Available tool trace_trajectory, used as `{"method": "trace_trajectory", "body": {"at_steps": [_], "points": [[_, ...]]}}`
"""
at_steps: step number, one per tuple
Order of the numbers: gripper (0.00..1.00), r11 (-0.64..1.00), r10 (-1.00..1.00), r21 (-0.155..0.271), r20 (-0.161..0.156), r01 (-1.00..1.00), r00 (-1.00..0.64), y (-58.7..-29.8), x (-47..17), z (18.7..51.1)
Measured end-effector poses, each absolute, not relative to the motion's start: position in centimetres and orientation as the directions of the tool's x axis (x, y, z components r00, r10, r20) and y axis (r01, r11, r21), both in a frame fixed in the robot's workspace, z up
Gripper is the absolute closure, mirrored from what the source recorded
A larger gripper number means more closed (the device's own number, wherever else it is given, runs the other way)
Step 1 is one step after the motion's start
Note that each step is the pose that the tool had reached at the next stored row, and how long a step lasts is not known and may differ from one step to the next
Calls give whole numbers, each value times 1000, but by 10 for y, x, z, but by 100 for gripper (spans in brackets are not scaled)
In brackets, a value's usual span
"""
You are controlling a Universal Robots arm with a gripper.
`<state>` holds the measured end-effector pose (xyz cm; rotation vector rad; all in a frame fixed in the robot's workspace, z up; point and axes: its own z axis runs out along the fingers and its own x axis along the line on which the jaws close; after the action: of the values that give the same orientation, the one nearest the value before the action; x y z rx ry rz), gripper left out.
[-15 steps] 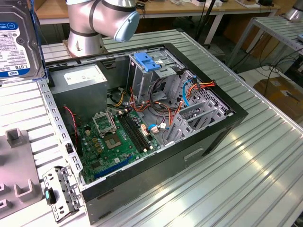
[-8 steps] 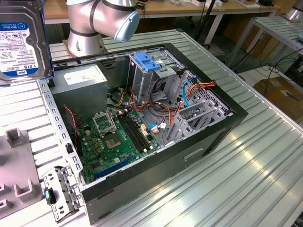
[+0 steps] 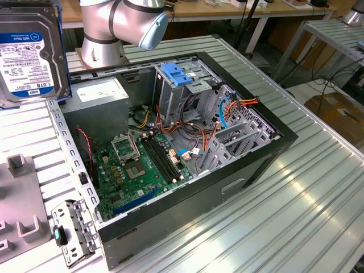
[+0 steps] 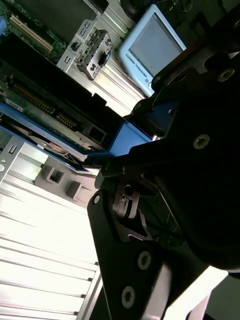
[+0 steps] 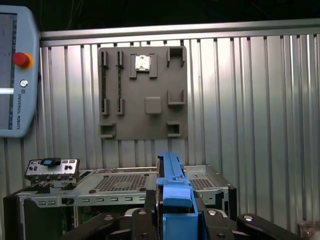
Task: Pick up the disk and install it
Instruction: 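Pick up the disk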
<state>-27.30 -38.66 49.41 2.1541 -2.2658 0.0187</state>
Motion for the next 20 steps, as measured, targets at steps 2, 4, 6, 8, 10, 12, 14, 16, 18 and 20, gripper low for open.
{"method": "trace_trajectory", "body": {"at_steps": [2, 4, 6, 8, 10, 12, 14, 16, 18, 20], "points": [[63, 51, -999, 2, 19, -999, -51, -387, -266, 494], [63, 51, -999, 2, 19, -999, -51, -388, -257, 494], [63, 51, -999, 2, 19, -999, -51, -388, -250, 493], [63, 51, -999, 2, 19, -999, -51, -389, -239, 493], [63, 51, -999, 2, 19, -999, -51, -389, -227, 492], [63, 51, -999, 2, 19, -999, -51, -390, -217, 492], [63, 51, -999, 2, 19, -999, -51, -390, -207, 492], [63, 51, -999, 2, 19, -999, -51, -390, -197, 492], [63, 51, -999, 2, 19, -999, -51, -390, -186, 491], [63, 51, -999, 2, 20, -999, -50, -390, -176, 491]]}}
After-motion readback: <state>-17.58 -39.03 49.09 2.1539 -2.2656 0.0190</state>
